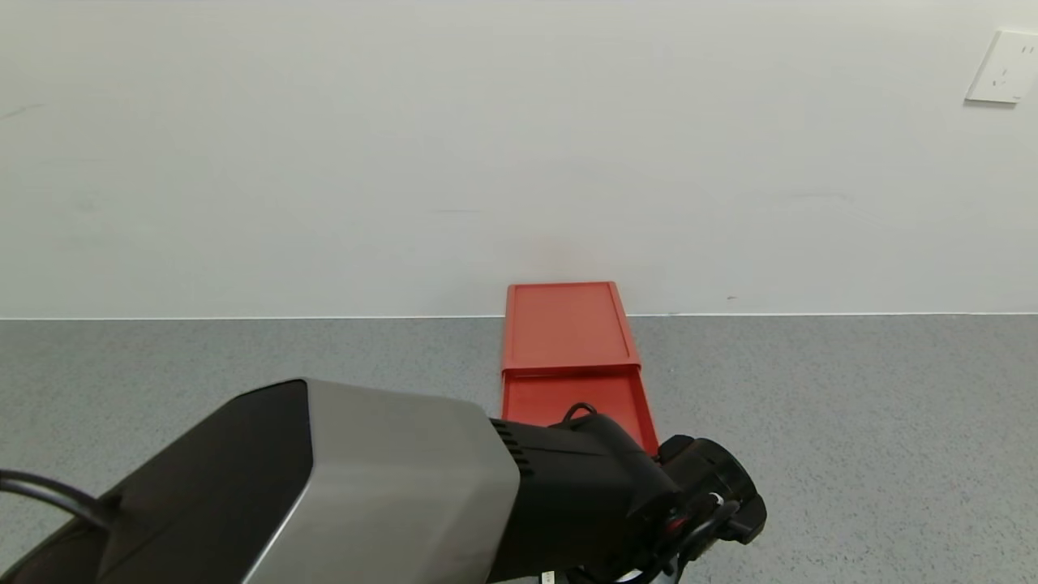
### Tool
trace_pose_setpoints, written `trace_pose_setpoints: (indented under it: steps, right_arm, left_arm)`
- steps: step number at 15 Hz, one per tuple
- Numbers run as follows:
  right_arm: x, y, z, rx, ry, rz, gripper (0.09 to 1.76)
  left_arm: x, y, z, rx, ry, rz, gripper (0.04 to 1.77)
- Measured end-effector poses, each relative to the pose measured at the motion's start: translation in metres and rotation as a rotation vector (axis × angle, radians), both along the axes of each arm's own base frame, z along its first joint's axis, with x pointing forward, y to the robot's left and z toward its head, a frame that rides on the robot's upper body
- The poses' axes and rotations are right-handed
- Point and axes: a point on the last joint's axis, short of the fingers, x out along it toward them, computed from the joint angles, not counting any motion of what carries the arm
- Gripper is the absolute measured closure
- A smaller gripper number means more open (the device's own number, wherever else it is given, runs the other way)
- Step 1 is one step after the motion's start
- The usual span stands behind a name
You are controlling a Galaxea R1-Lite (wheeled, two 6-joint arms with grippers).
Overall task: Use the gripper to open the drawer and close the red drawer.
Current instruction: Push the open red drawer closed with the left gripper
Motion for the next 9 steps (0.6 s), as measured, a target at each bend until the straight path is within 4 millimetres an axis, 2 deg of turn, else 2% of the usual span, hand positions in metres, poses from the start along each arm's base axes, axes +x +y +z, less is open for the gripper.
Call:
trace_pose_setpoints:
  steps: [9]
  right_arm:
    - [0.0, 0.0, 0.0, 0.0, 0.0, 0.0, 0.14]
  left_arm:
    - [0.014, 0.008, -0.001, -0.002, -0.055, 0.033, 0.06]
